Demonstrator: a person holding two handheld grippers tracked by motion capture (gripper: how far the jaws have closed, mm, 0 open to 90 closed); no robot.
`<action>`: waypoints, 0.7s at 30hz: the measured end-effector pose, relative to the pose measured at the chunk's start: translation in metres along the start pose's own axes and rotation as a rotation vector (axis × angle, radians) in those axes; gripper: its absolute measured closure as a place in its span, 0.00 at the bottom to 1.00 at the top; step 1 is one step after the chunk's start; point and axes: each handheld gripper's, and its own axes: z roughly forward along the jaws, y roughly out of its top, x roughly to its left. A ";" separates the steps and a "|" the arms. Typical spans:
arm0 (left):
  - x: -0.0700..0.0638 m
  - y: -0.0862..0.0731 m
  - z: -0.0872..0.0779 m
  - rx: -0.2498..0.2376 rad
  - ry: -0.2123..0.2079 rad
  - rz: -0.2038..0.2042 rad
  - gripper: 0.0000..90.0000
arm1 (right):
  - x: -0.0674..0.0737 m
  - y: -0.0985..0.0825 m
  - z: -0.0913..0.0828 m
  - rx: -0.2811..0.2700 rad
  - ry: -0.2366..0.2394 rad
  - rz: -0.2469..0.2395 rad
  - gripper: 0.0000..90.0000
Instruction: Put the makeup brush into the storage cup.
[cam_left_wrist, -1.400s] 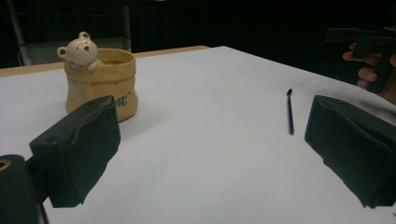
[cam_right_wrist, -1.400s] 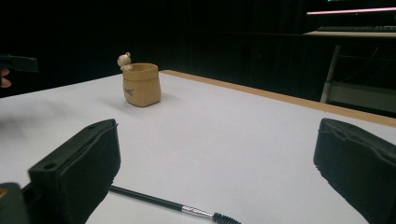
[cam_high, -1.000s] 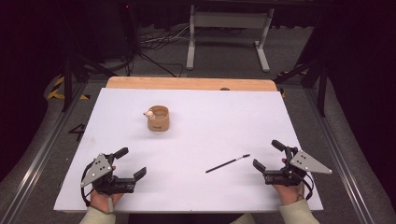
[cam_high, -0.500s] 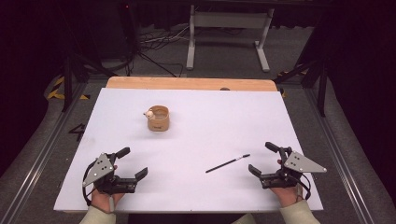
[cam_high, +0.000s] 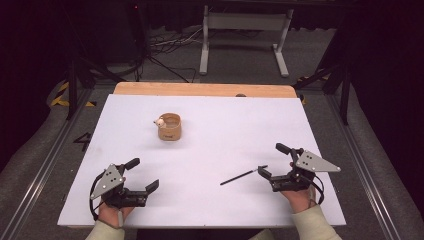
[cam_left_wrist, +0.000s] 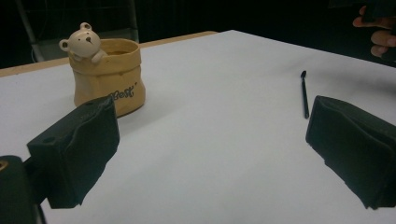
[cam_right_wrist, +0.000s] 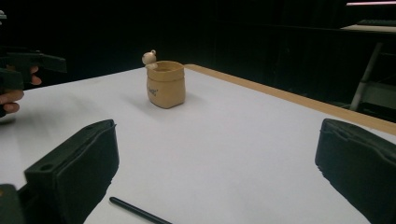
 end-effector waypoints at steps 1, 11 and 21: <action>0.000 0.000 0.000 0.001 0.000 -0.003 0.04 | 0.001 0.001 0.002 -0.001 0.004 0.001 0.00; 0.001 0.000 -0.001 -0.005 -0.001 -0.018 0.03 | 0.003 0.004 0.015 0.013 0.045 0.024 0.03; 0.000 0.000 0.001 0.048 -0.001 -0.042 0.02 | -0.004 0.017 0.019 0.043 0.129 0.035 0.09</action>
